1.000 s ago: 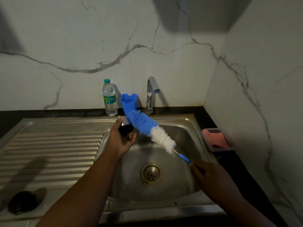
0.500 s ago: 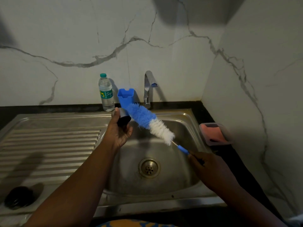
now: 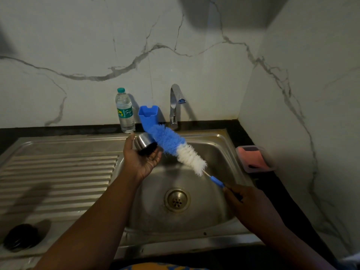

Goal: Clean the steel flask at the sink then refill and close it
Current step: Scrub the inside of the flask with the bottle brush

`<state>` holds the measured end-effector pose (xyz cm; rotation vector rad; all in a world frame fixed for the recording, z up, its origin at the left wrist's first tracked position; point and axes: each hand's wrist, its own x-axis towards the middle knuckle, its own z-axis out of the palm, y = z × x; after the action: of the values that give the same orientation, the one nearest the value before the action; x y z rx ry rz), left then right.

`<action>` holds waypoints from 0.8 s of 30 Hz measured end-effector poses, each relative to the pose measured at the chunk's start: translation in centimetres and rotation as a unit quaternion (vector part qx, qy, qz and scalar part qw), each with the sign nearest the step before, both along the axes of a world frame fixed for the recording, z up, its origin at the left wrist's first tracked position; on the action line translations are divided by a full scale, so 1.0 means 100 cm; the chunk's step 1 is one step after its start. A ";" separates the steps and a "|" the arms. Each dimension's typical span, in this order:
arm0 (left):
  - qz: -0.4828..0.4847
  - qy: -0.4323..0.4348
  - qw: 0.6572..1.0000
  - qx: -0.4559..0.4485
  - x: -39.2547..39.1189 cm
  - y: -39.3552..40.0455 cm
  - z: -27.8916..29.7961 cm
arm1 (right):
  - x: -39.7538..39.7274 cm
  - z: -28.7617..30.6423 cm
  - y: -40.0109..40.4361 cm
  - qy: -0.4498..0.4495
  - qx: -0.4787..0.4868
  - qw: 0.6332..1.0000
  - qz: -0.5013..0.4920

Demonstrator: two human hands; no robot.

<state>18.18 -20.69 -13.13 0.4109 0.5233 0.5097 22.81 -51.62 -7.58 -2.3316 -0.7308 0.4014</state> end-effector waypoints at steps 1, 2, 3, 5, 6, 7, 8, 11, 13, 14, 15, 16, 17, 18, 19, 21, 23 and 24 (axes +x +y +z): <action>-0.004 -0.001 1.000 0.014 0.001 0.000 0.000 | -0.001 0.000 -0.001 0.001 -0.002 1.000 0.003; -0.008 -0.002 0.999 0.033 0.001 0.000 0.001 | -0.002 -0.001 -0.002 0.001 -0.004 1.000 0.006; -0.009 -0.007 0.999 0.048 0.002 -0.001 0.004 | -0.002 -0.001 -0.002 -0.001 -0.004 1.000 0.009; -0.006 -0.023 0.999 0.047 0.002 -0.003 0.008 | -0.002 -0.001 -0.003 0.003 -0.004 1.000 0.007; 0.000 -0.024 0.999 0.035 0.002 -0.004 0.009 | -0.002 -0.001 -0.003 0.010 -0.003 1.000 0.003; 0.008 -0.018 1.000 0.019 0.002 -0.004 0.008 | -0.001 -0.001 -0.003 0.018 -0.002 1.000 0.002; 0.016 -0.010 1.000 0.006 0.002 -0.004 0.006 | -0.003 -0.001 -0.003 0.024 0.000 1.000 0.002; 0.014 0.003 1.000 -0.015 0.002 0.000 0.001 | -0.007 -0.003 -0.004 0.028 0.009 1.000 0.000; 0.006 0.015 1.000 -0.016 0.001 0.000 -0.001 | -0.006 -0.006 -0.004 0.031 0.011 0.999 -0.005; 0.009 0.021 1.000 -0.021 0.001 0.000 -0.002 | -0.005 -0.007 -0.004 0.034 0.015 0.999 -0.009; 0.015 0.024 0.999 -0.028 0.000 0.001 -0.003 | -0.005 -0.008 -0.004 0.034 0.019 0.999 -0.014; 0.021 0.020 0.999 -0.034 0.000 0.000 -0.003 | -0.005 -0.009 -0.004 0.030 0.021 0.999 -0.016; 0.023 0.009 0.999 -0.040 0.000 0.000 -0.003 | -0.007 -0.010 -0.004 0.026 0.021 0.999 -0.016; 0.021 -0.007 0.999 -0.043 0.000 -0.002 -0.002 | -0.008 -0.011 -0.004 0.027 0.018 0.999 -0.014; 0.019 -0.020 0.999 -0.044 0.000 -0.004 -0.001 | -0.009 -0.012 -0.004 0.033 0.017 0.999 -0.012; 0.022 -0.034 0.998 -0.052 0.000 -0.007 0.001 | -0.008 -0.012 -0.004 0.039 0.021 0.999 -0.018; 0.017 -0.041 0.998 -0.053 -0.002 -0.010 0.003 | -0.006 -0.011 -0.005 0.030 0.025 0.999 -0.023; 0.004 -0.042 0.998 -0.036 -0.004 -0.011 0.003 | -0.006 -0.009 -0.005 0.030 0.026 0.999 -0.020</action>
<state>17.79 -21.74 -12.85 0.3174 0.4614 0.5115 22.23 -52.12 -8.52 -2.2717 -0.6562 0.4277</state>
